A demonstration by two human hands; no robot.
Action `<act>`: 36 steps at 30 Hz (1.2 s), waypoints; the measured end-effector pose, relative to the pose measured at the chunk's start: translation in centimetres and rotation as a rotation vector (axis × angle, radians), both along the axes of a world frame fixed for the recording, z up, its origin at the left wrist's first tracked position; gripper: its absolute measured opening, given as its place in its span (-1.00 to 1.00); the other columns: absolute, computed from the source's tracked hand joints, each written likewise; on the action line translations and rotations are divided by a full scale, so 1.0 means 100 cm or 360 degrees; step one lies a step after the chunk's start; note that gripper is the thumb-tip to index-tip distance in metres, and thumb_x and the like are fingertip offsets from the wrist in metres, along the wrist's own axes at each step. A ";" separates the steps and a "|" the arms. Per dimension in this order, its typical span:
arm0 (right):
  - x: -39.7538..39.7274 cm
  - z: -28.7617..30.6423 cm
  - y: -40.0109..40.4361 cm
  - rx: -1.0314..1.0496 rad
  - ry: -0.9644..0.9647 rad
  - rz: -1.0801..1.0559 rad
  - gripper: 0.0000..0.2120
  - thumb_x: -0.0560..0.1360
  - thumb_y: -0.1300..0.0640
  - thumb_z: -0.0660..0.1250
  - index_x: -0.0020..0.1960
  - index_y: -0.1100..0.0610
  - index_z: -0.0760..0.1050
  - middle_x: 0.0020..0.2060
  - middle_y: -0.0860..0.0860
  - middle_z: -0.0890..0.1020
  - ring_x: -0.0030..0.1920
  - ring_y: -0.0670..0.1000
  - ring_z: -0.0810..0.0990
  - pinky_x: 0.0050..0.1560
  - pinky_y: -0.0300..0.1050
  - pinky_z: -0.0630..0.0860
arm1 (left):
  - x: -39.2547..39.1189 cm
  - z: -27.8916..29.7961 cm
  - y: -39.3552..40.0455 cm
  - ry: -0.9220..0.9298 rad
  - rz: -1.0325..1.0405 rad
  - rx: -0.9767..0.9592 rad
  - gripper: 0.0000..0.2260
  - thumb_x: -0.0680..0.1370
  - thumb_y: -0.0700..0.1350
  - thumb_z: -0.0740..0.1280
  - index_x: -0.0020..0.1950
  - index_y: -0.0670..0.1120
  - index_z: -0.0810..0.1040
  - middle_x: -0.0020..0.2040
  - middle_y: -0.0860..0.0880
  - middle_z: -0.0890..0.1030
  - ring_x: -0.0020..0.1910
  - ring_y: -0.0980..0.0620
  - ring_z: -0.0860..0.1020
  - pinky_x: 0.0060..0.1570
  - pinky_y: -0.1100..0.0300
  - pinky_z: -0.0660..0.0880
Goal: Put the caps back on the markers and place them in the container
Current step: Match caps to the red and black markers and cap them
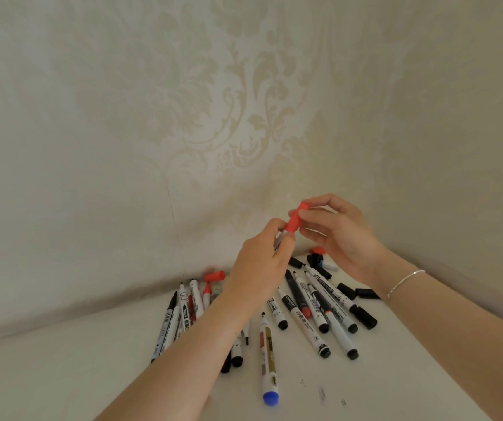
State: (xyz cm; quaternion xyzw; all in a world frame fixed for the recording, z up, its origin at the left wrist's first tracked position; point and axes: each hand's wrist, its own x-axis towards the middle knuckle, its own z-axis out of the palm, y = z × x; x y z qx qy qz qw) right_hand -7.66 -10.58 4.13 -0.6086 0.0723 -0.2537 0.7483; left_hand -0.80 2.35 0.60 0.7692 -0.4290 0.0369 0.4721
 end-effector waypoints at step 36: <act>0.002 -0.004 0.007 -0.0197 0.0514 -0.0234 -0.77 0.50 0.16 0.37 0.11 0.25 0.54 -0.09 0.18 0.64 -0.12 0.11 0.63 -0.06 -0.07 0.60 | -0.025 -0.003 -0.033 0.0514 0.0042 -0.0326 -0.87 0.66 -0.03 0.13 0.13 0.00 0.43 -0.24 -0.02 0.63 -0.33 0.04 0.60 -0.26 0.15 0.58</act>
